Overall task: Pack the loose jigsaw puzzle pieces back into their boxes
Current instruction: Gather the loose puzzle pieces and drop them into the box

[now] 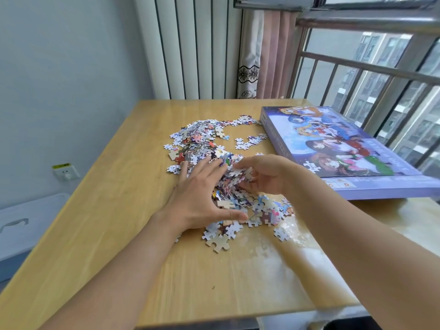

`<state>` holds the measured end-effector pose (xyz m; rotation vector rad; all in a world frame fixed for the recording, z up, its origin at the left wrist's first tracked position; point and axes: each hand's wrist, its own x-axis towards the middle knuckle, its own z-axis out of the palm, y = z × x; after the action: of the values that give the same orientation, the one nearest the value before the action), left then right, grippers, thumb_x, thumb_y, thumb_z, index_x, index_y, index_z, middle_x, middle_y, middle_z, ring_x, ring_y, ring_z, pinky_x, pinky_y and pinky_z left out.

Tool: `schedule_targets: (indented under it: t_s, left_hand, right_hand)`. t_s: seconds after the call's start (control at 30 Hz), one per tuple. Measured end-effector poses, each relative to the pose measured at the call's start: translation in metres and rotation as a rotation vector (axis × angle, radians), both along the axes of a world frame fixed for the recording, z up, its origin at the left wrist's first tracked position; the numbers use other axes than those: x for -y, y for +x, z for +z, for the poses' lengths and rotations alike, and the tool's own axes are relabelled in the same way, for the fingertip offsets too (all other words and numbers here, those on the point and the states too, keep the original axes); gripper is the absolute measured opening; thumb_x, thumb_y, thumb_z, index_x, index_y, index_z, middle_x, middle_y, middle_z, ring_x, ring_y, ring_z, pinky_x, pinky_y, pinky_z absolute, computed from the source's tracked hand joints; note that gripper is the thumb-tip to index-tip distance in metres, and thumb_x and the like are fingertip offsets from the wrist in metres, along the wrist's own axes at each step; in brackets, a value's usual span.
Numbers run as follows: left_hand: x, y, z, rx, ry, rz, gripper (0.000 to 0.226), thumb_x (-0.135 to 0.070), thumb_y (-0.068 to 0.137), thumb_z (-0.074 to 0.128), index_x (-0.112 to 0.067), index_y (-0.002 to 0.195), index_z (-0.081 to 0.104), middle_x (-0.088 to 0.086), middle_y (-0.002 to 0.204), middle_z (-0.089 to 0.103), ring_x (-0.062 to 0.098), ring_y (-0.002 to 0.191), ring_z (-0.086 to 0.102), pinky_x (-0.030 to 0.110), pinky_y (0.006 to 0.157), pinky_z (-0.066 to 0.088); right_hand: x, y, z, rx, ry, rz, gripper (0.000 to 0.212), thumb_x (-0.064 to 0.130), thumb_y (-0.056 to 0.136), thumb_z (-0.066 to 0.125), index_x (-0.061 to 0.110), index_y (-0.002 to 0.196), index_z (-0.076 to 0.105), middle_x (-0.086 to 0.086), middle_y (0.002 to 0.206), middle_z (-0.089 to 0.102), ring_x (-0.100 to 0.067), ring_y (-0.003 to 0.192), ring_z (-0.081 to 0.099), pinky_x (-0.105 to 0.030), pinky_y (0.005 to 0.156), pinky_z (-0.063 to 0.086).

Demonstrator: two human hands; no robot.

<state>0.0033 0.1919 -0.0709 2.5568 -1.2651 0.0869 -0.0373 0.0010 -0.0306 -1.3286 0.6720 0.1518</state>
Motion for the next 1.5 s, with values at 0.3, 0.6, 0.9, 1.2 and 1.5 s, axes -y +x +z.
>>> schedule_targets:
  t_s: [0.3,0.6,0.9,1.2,1.5]
  left_hand:
    - [0.008,-0.010,0.001,0.078,0.045,-0.027,0.122,-0.103,0.062,0.022,-0.030,0.159,0.012,-0.016,0.165,0.008,0.004,0.151,-0.007,0.057,0.120,-0.006]
    - [0.002,-0.006,0.016,-0.035,-0.159,-0.057,0.122,-0.102,0.049,0.047,-0.042,0.153,0.022,-0.020,0.160,0.019,0.002,0.150,0.004,0.055,0.123,0.003]
    - [0.017,-0.012,0.028,-0.214,-0.329,-0.042,0.076,-0.068,0.077,0.057,-0.039,0.145,0.040,-0.018,0.150,0.035,-0.002,0.134,0.023,0.037,0.115,0.022]
    - [0.051,-0.027,0.028,-0.252,-0.398,-0.041,0.056,0.005,0.087,0.049,-0.020,0.136,0.055,0.002,0.146,0.048,0.018,0.138,0.039,0.023,0.102,0.026]
    - [0.106,-0.056,0.028,-0.024,-0.236,-0.277,0.067,-0.029,0.073,0.083,-0.021,0.133,0.055,0.001,0.134,0.057,0.021,0.128,0.049,0.037,0.109,0.040]
  right_hand:
    - [-0.003,-0.010,0.003,0.014,0.051,0.068,0.034,0.001,0.091,0.069,-0.006,0.124,0.062,-0.018,0.138,0.052,-0.026,0.095,0.065,-0.032,0.063,0.063]
    - [0.015,-0.025,0.017,0.039,0.234,-0.035,0.019,0.004,0.096,0.062,0.000,0.113,0.054,-0.025,0.116,0.058,-0.038,0.097,0.065,-0.051,0.085,0.059]
    - [0.021,-0.062,0.013,0.069,0.278,-0.126,0.027,-0.001,0.094,0.062,-0.002,0.120,0.055,-0.025,0.130,0.060,-0.035,0.099,0.069,-0.044,0.079,0.061]
    - [0.004,-0.127,0.008,0.160,0.304,-0.093,0.027,-0.006,0.091,0.063,-0.005,0.118,0.059,-0.026,0.131,0.061,-0.038,0.102,0.067,-0.044,0.077,0.062]
    - [0.043,-0.198,-0.018,0.120,0.349,-0.257,0.045,-0.008,0.087,0.067,-0.008,0.129,0.052,-0.030,0.131,0.058,-0.041,0.103,0.068,-0.041,0.070,0.063]
